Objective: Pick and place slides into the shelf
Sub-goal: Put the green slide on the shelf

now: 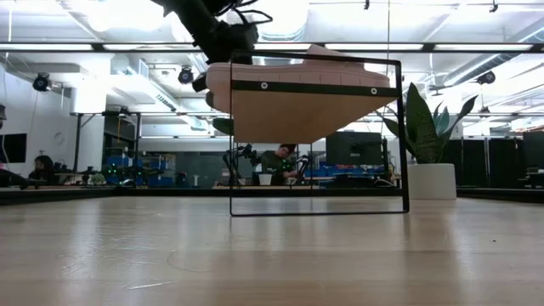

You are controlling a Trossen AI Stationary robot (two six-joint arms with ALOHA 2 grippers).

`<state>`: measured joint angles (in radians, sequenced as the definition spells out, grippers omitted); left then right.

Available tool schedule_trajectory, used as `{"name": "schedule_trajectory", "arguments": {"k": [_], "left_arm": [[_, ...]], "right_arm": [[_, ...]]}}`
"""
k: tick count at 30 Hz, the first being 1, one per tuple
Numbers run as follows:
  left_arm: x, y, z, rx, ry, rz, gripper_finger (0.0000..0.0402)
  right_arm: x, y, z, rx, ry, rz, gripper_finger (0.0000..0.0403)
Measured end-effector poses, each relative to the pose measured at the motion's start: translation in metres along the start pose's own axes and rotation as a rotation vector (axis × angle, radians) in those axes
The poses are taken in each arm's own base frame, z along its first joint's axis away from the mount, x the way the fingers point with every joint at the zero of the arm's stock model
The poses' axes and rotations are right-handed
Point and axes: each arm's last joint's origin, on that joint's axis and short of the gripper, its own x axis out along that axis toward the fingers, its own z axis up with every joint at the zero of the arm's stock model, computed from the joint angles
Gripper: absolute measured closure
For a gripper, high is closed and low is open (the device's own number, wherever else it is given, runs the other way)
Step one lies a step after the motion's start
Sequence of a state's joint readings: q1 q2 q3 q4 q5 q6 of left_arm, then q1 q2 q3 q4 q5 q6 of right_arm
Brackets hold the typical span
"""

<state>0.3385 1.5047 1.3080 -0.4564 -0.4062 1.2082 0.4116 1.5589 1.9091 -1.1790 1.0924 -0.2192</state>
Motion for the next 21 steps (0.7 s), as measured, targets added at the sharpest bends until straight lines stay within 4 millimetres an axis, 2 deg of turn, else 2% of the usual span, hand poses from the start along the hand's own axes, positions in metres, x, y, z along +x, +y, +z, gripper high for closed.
{"name": "schedule_trajectory", "arguments": {"k": [4, 9, 16, 21], "left_arm": [[-0.005, -0.004, 0.007, 0.025, 0.086, 0.032, 0.0119], [-0.01, -0.006, 0.015, 0.042, 0.092, 0.056, 0.0118], [-0.017, -0.003, 0.013, 0.066, 0.346, 0.172, 0.0118], [-0.03, 0.001, 0.012, -0.006, 0.354, 0.219, 0.0118]], "right_arm": [[0.0, 0.0, 0.0, -0.002, 0.0, 0.0, 0.0172], [0.0, 0.0, 0.0, -0.002, 0.0, 0.0, 0.0172], [0.0, 0.0, 0.0, -0.001, 0.0, 0.0, 0.0172], [0.0, 0.0, 0.0, -0.001, 0.0, 0.0, 0.0172]]}}
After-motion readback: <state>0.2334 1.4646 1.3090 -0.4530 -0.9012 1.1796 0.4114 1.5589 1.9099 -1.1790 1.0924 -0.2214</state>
